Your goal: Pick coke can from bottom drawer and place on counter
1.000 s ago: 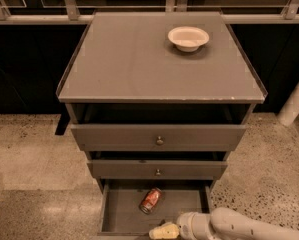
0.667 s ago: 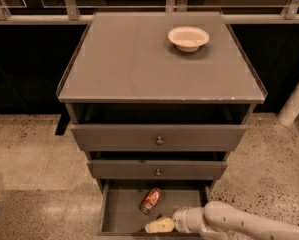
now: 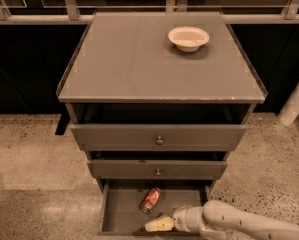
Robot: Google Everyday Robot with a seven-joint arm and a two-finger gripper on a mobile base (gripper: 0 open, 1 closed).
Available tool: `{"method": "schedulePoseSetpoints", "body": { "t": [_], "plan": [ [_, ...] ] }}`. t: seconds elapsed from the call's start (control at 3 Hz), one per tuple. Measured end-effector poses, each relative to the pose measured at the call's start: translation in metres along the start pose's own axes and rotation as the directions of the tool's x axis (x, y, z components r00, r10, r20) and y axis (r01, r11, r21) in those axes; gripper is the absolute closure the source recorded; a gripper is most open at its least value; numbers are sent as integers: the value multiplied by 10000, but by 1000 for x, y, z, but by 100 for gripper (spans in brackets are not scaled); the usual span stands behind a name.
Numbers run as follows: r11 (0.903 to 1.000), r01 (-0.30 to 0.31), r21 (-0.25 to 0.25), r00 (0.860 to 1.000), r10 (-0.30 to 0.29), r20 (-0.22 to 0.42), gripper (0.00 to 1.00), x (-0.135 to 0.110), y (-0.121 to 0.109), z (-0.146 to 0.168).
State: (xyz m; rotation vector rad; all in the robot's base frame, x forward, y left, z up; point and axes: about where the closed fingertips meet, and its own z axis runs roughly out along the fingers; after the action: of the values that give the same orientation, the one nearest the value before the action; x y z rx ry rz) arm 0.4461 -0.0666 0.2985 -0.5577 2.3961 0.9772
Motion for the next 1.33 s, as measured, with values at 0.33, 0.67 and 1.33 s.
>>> {"method": "schedulePoseSetpoints", "body": {
  "t": [0.33,0.67,1.33],
  "plan": [
    [9997,244,100,9996,-243,-110,0,4,-22,21],
    [9990,419,139,9991,-419,23,0,-3,-54,41],
    [9964,766,352,9967,-775,253,0,-28,-91,60]
  ]
}}
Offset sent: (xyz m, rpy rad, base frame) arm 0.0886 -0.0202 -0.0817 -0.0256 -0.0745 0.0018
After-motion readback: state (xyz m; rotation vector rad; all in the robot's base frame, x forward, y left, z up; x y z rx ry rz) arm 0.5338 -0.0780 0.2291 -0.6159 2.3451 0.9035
